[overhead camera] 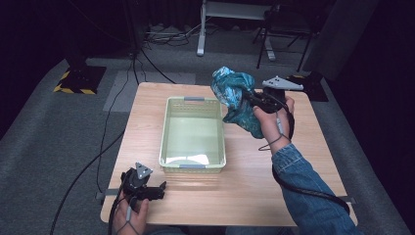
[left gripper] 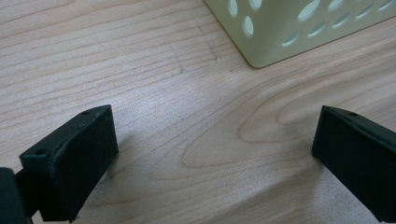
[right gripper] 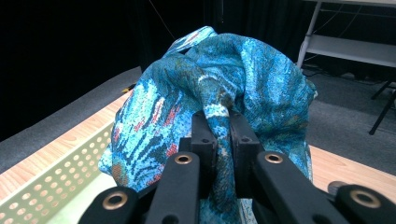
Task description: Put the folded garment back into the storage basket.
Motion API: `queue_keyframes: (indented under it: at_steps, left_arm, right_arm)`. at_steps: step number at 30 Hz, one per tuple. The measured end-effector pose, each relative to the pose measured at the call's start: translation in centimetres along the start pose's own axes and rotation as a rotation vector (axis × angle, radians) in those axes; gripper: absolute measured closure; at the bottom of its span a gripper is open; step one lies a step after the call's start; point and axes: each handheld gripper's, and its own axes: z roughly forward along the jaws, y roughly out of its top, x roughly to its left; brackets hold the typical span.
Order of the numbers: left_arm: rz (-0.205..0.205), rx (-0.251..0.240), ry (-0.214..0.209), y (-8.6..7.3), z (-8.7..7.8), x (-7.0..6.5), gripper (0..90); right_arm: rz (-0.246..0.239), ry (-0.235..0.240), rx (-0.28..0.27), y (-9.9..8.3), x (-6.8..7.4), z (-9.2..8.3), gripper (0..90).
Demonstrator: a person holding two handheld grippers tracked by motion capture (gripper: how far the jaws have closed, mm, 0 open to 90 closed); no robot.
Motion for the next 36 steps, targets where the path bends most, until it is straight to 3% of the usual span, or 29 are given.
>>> queue_keyframes:
  at_steps: [36]
  left_arm:
    - [0.000, 0.000, 0.000, 0.0, 0.0, 0.0, 0.3]
  right_arm:
    - [-0.012, 0.067, 0.031, 0.2, 5.9, 4.3, 83.3]
